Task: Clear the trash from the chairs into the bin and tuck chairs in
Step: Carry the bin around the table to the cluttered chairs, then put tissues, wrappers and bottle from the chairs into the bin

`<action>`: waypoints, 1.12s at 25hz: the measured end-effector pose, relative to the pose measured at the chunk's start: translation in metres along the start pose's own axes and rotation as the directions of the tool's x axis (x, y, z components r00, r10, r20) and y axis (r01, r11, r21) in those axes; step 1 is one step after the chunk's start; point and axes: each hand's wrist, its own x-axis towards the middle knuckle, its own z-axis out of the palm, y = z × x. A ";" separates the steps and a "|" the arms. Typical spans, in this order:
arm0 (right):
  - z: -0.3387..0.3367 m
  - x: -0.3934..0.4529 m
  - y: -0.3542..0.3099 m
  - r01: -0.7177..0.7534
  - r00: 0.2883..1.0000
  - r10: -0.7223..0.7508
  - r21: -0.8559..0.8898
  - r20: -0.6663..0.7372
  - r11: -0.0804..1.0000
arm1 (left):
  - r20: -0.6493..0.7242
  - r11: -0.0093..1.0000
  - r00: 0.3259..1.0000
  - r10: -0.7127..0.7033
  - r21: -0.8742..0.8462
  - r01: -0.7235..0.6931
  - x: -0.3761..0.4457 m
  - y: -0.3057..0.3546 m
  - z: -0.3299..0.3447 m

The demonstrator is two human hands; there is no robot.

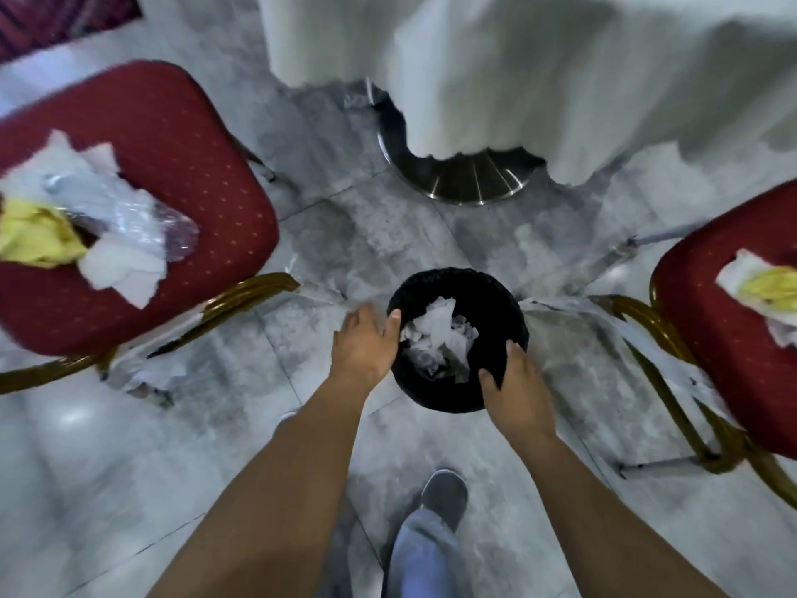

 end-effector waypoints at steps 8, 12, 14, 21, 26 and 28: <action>-0.018 -0.044 -0.196 0.336 0.939 -0.341 -0.113 -0.036 0.935 | -0.286 0.977 0.949 0.131 0.201 -0.074 -0.031 -0.057 -0.146; 0.005 -0.053 -0.306 0.437 0.896 -0.443 -0.112 -0.028 0.892 | -0.454 0.971 0.883 0.121 0.238 -0.011 -0.017 -0.105 -0.229; 0.019 -0.054 -0.353 0.480 0.874 -0.486 -0.120 -0.023 0.869 | -0.494 0.977 0.867 0.071 0.212 0.040 -0.004 -0.133 -0.266; 0.069 -0.050 -0.453 0.522 0.846 -0.529 -0.320 0.072 0.791 | -0.452 0.979 0.886 -0.105 0.112 0.173 0.041 -0.198 -0.343; 0.102 -0.037 -0.477 0.575 0.766 -0.630 -0.569 0.123 0.588 | -0.391 0.984 0.915 -0.102 0.095 0.150 0.092 -0.211 -0.382; 0.110 -0.028 -0.488 0.556 0.776 -0.614 -0.614 0.143 0.560 | -0.358 0.988 0.931 -0.078 0.096 0.120 0.113 -0.215 -0.393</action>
